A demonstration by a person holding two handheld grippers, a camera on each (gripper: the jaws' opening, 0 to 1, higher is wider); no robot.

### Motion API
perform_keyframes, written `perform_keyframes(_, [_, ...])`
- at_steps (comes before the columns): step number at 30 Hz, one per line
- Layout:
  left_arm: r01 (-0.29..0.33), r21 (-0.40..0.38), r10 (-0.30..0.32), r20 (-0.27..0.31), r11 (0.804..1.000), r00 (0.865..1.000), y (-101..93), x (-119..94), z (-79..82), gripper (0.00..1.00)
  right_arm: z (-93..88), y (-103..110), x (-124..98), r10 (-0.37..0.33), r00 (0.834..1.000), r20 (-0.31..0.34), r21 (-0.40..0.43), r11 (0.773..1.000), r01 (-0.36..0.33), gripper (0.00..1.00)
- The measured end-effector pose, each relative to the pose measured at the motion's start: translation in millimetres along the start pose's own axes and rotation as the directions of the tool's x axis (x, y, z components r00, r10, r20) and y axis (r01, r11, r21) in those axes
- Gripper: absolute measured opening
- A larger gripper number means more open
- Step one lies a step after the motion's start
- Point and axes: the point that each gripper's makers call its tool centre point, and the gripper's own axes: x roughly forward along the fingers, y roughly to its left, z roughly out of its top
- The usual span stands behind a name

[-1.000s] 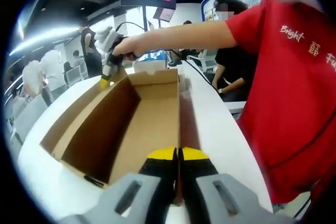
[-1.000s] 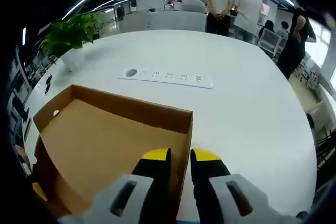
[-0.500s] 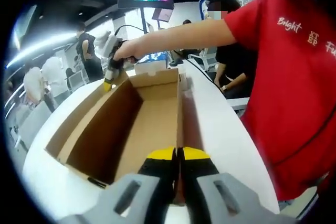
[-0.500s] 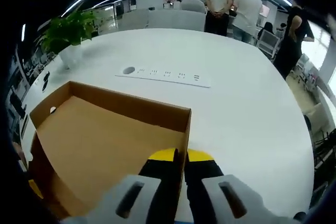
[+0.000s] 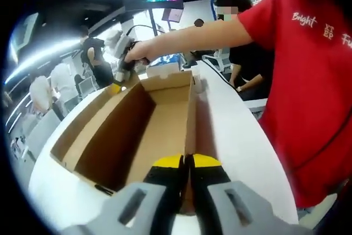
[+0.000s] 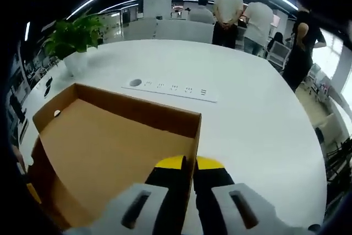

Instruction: Operate the shoe box by opening the lid, removing the specified soft item, and placing it in the target area until the item is outside and the box remains undamaged.

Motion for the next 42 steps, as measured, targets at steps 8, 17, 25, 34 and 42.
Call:
perform_keyframes(8, [-0.036, 0.008, 0.036, -0.003, 0.999, 0.999, 5.9, -1.4, -3.9, 0.05, 15.5, -2.7, -9.4, -0.033, 0.994, 0.101, -0.035, 0.999, 0.037, 0.04])
perform_keyframes(17, [-0.043, -0.017, 0.043, 0.005, 0.999, 0.999, 6.5, 0.0, -3.0, 0.06, 23.7, -3.8, -24.2, -0.083, 0.976, 0.203, -0.025, 0.996, 0.090, 0.03])
perform_keyframes(25, [-0.045, -0.014, 0.045, -0.003, 0.999, 0.999, 5.1, 0.0, -4.3, 0.07, 27.8, -5.4, -43.1, -0.106, 0.947, 0.303, -0.044, 0.991, 0.125, 0.04])
perform_keyframes(34, [-0.075, -0.016, 0.075, -0.016, 0.997, 0.997, 12.4, -1.1, -4.9, 0.09, 41.9, -3.5, -55.7, -0.100, 0.922, 0.373, -0.040, 0.992, 0.124, 0.03])
perform_keyframes(42, [-0.073, -0.043, 0.073, -0.009, 0.996, 0.997, 12.6, -1.8, -5.6, 0.09, 40.2, 2.9, -74.9, -0.103, 0.903, 0.418, -0.035, 0.991, 0.130, 0.02])
